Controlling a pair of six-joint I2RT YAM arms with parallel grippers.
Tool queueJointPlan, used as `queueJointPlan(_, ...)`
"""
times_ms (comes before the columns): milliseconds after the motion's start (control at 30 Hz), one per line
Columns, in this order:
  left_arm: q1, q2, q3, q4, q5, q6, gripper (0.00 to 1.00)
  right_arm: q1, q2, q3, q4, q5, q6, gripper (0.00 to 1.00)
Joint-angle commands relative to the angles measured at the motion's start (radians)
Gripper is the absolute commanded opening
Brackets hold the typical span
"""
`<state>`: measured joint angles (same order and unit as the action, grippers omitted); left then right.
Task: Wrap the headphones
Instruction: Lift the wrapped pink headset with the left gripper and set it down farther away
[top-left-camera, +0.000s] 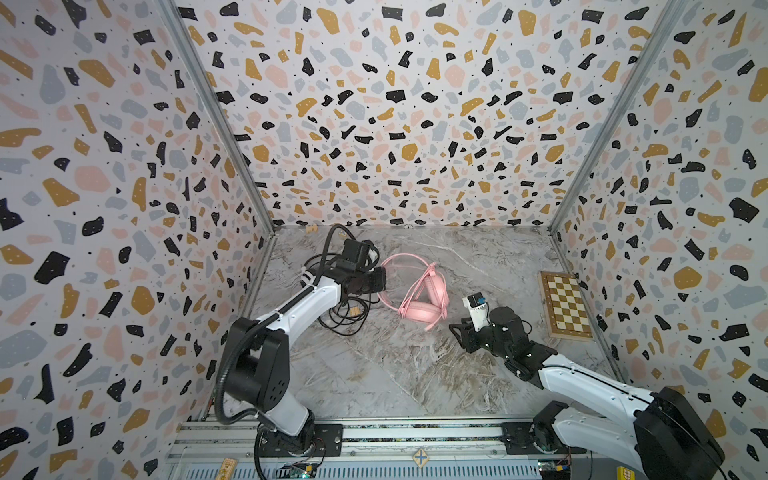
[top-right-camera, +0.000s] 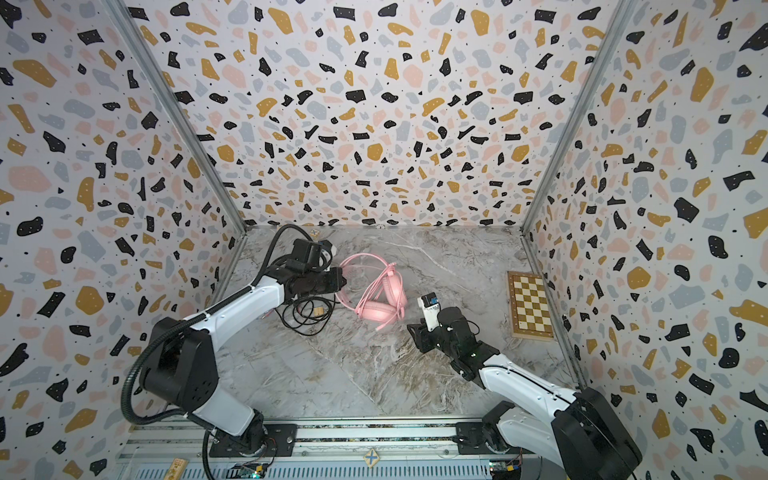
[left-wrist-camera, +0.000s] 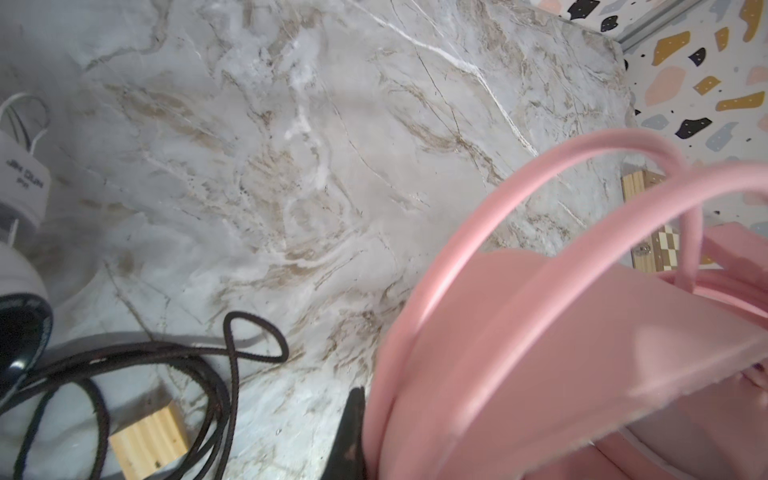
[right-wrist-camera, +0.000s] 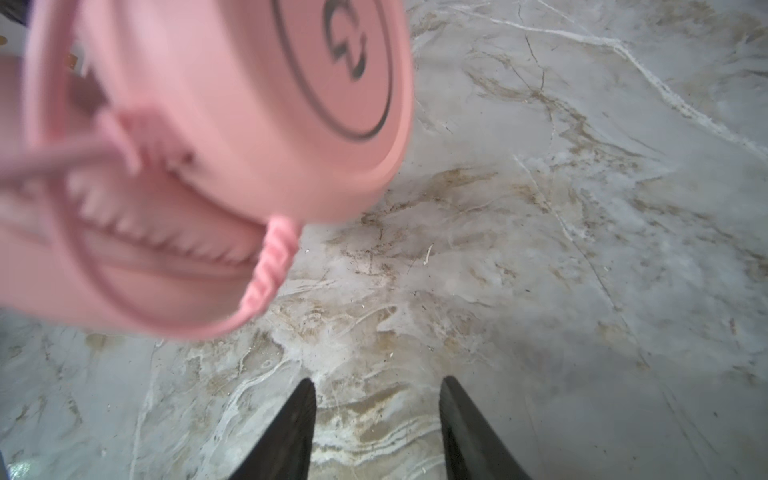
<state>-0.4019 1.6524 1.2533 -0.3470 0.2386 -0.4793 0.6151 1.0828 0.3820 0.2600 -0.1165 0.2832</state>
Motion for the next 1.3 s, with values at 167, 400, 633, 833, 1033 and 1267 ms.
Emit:
queueJointPlan(167,-0.066,0.312,0.441,0.026,-0.012,-0.189,0.00,0.000,-0.073,-0.091,0.115,0.037,0.053,0.50)
queueJointPlan(400,-0.118,0.658,0.929,-0.105,0.003,-0.229,0.00,0.001,-0.128,-0.142,0.143,0.167,0.055,0.50)
queueJointPlan(633,-0.144,0.736,0.891,0.111,-0.130,-0.446,0.00,0.001,-0.152,-0.159,0.159,0.165,0.056,0.49)
queueJointPlan(833,-0.198,0.880,1.049,0.117,-0.197,-0.517,0.00,0.002,-0.157,-0.155,0.155,0.165,0.056,0.49)
queueJointPlan(1033,-0.209,0.938,1.064,0.161,-0.203,-0.551,0.00,0.003,-0.194,-0.172,0.153,0.172,0.054,0.48)
queueJointPlan(1267,-0.209,0.927,0.981,0.246,-0.150,-0.530,0.00,0.004,-0.224,-0.187,0.156,0.175,0.060,0.48)
